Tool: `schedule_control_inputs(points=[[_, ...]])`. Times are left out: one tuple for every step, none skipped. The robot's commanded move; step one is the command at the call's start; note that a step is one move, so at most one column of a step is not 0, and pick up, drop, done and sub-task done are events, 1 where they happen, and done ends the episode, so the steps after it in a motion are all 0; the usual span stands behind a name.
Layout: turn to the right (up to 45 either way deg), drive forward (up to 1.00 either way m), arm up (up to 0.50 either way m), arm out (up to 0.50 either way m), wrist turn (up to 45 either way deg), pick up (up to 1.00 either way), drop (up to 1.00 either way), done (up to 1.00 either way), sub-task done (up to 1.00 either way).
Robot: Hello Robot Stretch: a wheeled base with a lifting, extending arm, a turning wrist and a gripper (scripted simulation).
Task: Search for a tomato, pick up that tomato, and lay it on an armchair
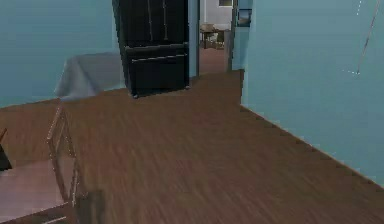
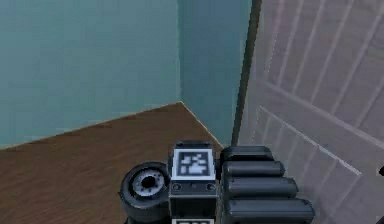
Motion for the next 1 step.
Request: schedule_control_inputs(points=[[-27.0,0.00,0.00,0.00,0.0,0.00,0.00,0.00,0.00]])
